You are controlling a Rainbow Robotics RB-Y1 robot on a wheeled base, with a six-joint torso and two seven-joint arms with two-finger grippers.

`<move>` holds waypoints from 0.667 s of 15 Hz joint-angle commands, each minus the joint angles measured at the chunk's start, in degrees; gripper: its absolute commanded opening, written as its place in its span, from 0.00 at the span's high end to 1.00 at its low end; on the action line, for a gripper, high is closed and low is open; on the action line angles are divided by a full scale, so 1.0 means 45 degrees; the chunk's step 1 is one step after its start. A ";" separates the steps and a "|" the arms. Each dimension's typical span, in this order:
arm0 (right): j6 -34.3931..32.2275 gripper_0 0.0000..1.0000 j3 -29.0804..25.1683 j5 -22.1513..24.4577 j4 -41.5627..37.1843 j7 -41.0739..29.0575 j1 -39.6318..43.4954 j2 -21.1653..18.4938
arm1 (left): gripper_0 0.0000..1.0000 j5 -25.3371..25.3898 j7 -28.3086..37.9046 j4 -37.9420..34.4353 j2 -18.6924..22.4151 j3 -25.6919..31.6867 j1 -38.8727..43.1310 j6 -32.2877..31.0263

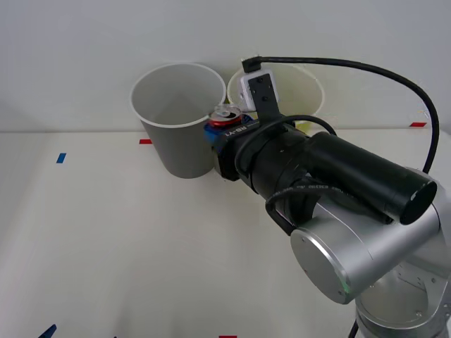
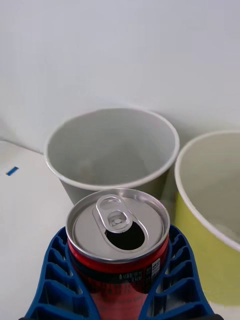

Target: Put cans in the gray bin and PET bottles in the light green bin.

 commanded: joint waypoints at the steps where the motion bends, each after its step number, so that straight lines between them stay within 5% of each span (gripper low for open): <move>1: 0.0067 0.95 -0.0104 -0.0200 0.1217 -0.0333 -0.1808 0.0204 | 0.00 0.0000 0.0000 0.0000 0.0000 0.0000 0.0000 0.0000; 7: -0.1261 0.97 -0.1335 -0.2407 0.4596 -0.0724 -0.5050 0.0673 | 0.00 0.0000 0.0000 0.0000 0.0000 0.0000 0.0000 0.0000; 10: -0.2081 0.97 -0.1628 -0.2388 0.5767 -0.0646 -0.5675 0.0712 | 0.00 0.0000 0.0000 0.0000 0.0000 0.0000 0.0000 0.0000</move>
